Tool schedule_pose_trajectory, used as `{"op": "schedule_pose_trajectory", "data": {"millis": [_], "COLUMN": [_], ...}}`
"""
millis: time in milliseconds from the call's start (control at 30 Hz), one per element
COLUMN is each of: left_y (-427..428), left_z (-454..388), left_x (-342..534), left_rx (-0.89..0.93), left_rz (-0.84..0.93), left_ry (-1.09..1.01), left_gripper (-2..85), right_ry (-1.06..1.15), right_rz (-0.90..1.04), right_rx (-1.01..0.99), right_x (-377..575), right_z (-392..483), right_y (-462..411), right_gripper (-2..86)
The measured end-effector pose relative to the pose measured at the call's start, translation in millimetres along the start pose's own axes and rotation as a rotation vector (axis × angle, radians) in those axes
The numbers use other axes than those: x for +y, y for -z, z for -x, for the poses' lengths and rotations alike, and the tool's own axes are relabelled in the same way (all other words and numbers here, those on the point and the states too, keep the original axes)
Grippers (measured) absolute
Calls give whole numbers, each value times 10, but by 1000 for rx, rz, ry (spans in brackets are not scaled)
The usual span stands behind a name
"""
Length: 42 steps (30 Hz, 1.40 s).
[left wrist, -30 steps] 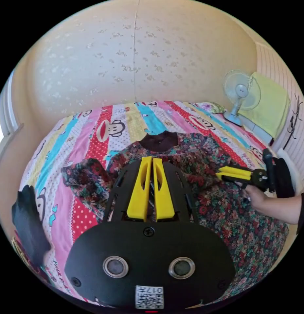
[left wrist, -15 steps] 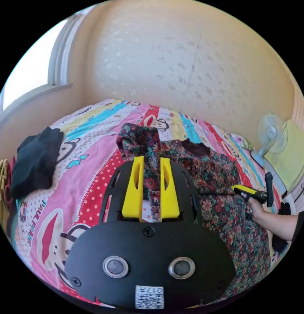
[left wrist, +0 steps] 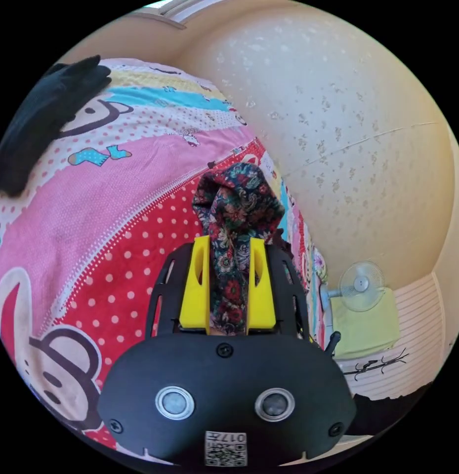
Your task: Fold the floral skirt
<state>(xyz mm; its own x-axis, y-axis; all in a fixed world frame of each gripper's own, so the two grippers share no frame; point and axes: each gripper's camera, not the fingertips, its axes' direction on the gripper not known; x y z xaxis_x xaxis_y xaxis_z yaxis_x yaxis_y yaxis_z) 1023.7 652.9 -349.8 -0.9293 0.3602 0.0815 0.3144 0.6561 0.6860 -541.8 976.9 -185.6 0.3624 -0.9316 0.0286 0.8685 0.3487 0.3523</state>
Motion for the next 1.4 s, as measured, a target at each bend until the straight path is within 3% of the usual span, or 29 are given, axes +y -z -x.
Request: {"op": "schedule_pose_trajectory", "data": {"millis": [133,267,400,533,700,900,1067,1233,1400], "left_y": [425,256,6,202,1076,2372,2836,2770,1749], "left_z": [402,812,1020,1033,1380,2046,2416,1687,-189], "left_x": [244,300,199,-37,-720,-1488,-1722,-1897,-1238], "left_rx": [26,40,147,87,450,307,286,462,858], "left_rz": [-61,69,108,135,173,1,-96,-53,161], "left_ry": [47,64,160,87,15,66,163,80,-90], "left_gripper": [113,107,32,23,22,23,26,33,35], "right_ry": [-5,-11,-21,-26,-37,-57,-55,-55,-54], "right_rz": [0,-1,-3,-4,-7,-12,-13,-13,-12], "right_rx": [-11,-27,-46,-58,-81,-123,-120,-117,-106], "right_x": [20,48,77,116,167,239,298,348,391], "right_z": [-99,-208,-312,-417,-555,-748,-852,-942,-1020], "right_y": [-23,-41,-54,-70,-85,-92,-89,-75,-43], "right_gripper": [80,79,79,78,78,76,75,75,75]}}
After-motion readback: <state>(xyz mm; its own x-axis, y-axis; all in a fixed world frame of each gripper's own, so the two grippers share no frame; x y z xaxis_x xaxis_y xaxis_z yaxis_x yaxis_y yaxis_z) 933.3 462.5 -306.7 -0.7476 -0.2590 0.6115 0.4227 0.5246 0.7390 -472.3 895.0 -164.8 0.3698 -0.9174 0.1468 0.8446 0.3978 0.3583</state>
